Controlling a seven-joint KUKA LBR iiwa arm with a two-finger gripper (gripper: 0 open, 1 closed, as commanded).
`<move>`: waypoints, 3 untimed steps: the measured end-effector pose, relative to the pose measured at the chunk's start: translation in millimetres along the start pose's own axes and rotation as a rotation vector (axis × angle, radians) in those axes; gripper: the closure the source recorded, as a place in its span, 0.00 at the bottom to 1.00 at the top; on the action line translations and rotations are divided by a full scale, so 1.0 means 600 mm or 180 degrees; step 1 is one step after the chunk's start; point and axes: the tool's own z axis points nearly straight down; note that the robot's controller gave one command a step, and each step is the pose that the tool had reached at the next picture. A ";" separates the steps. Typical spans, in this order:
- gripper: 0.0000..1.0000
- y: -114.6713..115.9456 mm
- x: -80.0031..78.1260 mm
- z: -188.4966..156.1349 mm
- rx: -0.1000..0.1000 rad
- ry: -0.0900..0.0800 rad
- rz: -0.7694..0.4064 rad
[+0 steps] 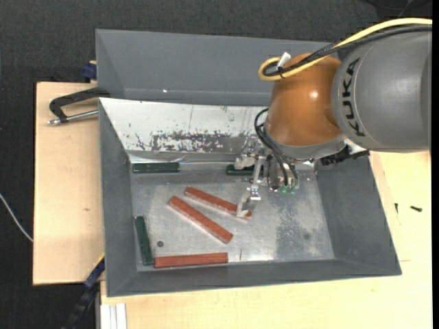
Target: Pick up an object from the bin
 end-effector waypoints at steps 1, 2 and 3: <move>1.00 -0.013 -0.027 0.127 -0.0008 0.0005 0.0343; 1.00 -0.013 -0.027 0.127 -0.0009 0.0005 0.0344; 1.00 0.028 -0.035 -0.150 -0.0008 -0.0031 0.0259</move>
Offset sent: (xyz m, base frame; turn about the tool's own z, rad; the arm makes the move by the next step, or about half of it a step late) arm 0.0000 0.0000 0.0000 0.0000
